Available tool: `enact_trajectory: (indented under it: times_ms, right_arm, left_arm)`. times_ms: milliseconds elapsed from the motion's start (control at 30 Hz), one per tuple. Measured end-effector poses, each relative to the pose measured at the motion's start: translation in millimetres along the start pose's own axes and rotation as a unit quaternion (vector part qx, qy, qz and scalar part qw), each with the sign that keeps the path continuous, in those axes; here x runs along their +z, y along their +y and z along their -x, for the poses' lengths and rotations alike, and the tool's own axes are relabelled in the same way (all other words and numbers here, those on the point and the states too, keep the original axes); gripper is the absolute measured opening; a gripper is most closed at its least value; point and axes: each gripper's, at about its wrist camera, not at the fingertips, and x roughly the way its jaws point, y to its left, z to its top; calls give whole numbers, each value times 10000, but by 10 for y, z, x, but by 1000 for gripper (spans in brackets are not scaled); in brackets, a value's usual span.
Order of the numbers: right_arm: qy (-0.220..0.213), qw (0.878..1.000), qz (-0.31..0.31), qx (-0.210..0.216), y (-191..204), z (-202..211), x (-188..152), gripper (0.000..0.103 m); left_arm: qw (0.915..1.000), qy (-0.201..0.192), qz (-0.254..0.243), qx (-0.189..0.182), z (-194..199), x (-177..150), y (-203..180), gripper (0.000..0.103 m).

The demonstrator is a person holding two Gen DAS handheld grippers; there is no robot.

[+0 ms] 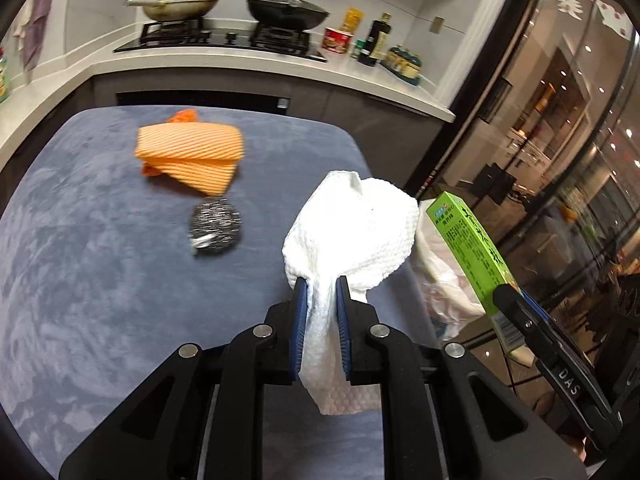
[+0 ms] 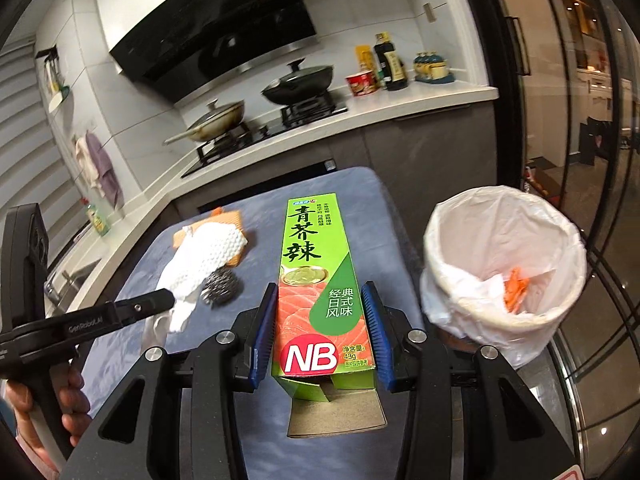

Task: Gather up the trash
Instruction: 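Carry the green box and tissue over the bin and open both grippers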

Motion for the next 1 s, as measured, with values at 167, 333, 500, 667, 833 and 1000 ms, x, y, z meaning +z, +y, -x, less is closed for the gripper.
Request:
enact_trajectory:
  times_ms: [167, 333, 500, 667, 833, 1000]
  right_arm:
    - [-198, 9992, -237, -256, -349, 154, 90, 40]
    - [-319, 9973, -457, -486, -686, 265, 144, 40]
    - [-384, 9947, -705, -649, -996, 343, 150, 40]
    - [-450, 9923, -842, -784, -1221, 418, 146, 40]
    - [-470, 9903, -953, -895, -1379, 451, 157, 40]
    - [-462, 9886, -992, -1037, -1511, 432, 215, 40]
  left_arm:
    - [9993, 51, -284, -242, -88, 24, -384, 14]
    - [9976, 104, -556, -391, -212, 61, -775, 14]
    - [9953, 198, -708, -623, -360, 95, -1126, 14]
    - [9931, 255, -864, -754, -477, 116, -1390, 14]
    - [9909, 328, -1010, -828, -598, 124, -1634, 14]
    - [9892, 417, -1148, -814, -756, 155, -1829, 14]
